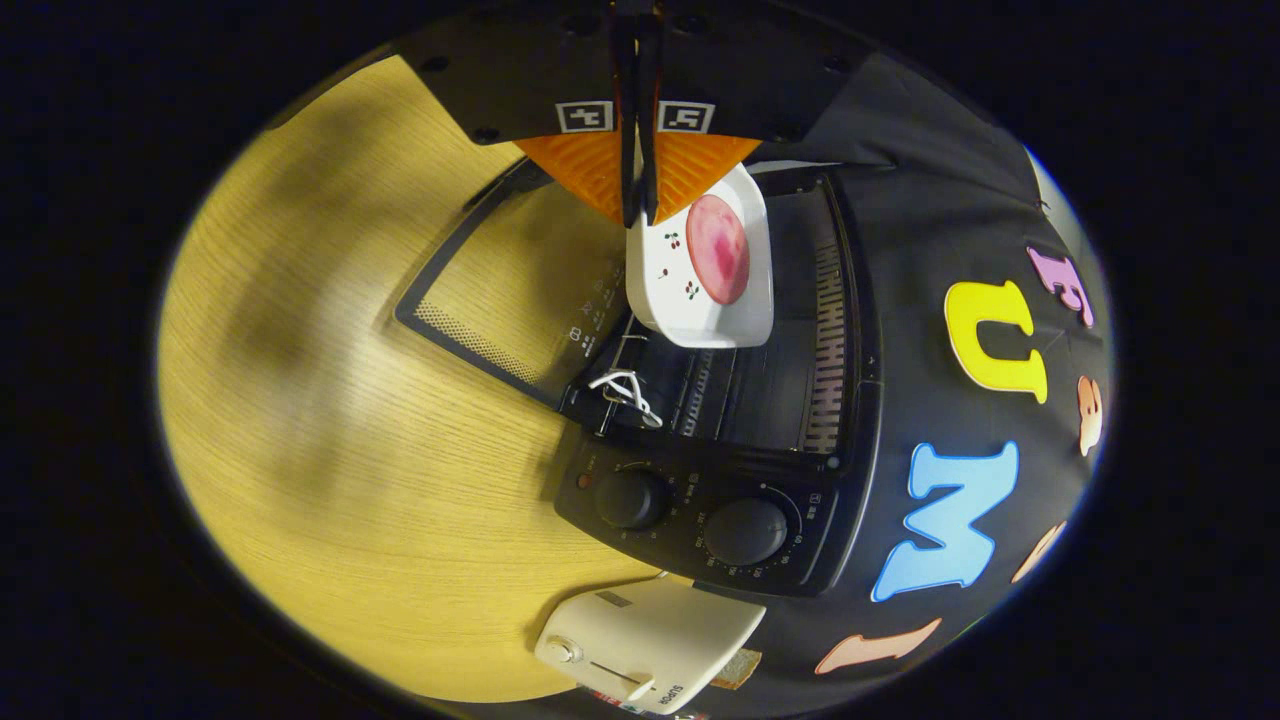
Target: Open the toaster oven, put the food inside, and close the toaster oven door.
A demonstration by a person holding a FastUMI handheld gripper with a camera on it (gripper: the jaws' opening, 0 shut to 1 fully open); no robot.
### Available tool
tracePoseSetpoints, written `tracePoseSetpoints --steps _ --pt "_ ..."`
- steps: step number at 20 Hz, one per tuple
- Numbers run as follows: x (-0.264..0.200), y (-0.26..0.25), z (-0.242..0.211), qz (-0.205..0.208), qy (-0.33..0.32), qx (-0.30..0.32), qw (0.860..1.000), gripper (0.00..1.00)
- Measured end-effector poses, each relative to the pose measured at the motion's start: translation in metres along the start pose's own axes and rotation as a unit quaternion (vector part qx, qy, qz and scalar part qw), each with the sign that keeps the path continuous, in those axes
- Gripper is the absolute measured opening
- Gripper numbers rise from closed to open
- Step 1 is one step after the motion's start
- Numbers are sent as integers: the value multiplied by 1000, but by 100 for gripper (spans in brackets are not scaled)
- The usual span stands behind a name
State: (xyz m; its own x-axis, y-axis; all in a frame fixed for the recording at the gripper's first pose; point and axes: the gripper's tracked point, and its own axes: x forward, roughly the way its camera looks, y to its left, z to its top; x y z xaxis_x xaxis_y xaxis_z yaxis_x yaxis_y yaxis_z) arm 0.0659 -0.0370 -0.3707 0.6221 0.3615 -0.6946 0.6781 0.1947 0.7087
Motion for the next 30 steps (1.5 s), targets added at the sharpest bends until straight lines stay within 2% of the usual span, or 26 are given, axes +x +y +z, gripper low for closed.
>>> tracePoseSetpoints --steps 9,17,21,23,25,27,28,30 --pt "38 28 23 20 -96 56 994 2" --pt "73 42 17 15 -115 99 988 3" --pt "78 46 14 14 -121 98 988 4" --pt "78 48 6 17 -116 88 989 9" --pt "73 47 1 19 -108 74 991 10" --pt "68 54 -7 38 -96 65 993 15" --pt "64 60 -9 53 -94 62 992 37" --pt "53 70 -7 68 -98 46 992 67"
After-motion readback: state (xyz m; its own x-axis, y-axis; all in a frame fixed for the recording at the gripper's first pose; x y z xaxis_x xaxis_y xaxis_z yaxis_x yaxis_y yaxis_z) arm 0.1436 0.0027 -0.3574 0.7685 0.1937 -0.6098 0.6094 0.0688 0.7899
